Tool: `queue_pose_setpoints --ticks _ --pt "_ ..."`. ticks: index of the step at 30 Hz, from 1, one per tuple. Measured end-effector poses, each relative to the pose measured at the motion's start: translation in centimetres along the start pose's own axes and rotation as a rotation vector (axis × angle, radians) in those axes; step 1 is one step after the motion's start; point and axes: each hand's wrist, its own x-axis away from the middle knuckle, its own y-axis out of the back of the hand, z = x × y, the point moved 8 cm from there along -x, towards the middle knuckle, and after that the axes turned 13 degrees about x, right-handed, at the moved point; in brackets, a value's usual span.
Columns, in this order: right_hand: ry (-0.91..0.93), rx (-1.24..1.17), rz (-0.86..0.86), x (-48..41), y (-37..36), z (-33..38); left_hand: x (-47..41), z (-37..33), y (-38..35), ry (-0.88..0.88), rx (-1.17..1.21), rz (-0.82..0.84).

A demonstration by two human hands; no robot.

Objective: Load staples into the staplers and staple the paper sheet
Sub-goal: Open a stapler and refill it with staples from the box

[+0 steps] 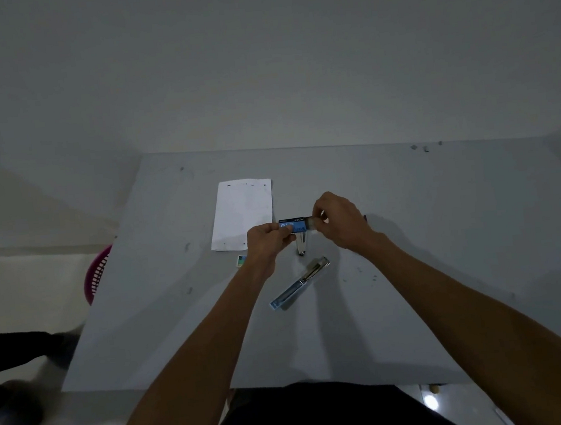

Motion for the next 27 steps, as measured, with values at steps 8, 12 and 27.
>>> queue_pose_setpoints --ticks 8,12,27 --pt "-0.456 -0.627 -0.11 0.7 0.4 -3.5 -0.1 -0.7 0.1 0.003 0.052 -0.004" --pt "-0.734 -1.091 0.029 1.6 -2.3 -4.0 -0.2 -1.1 0.0 -0.009 0.059 0.0" --pt "-0.784 -1.222 0.128 2.1 -4.4 -2.2 0.0 -1.5 0.8 -0.047 0.104 -0.035"
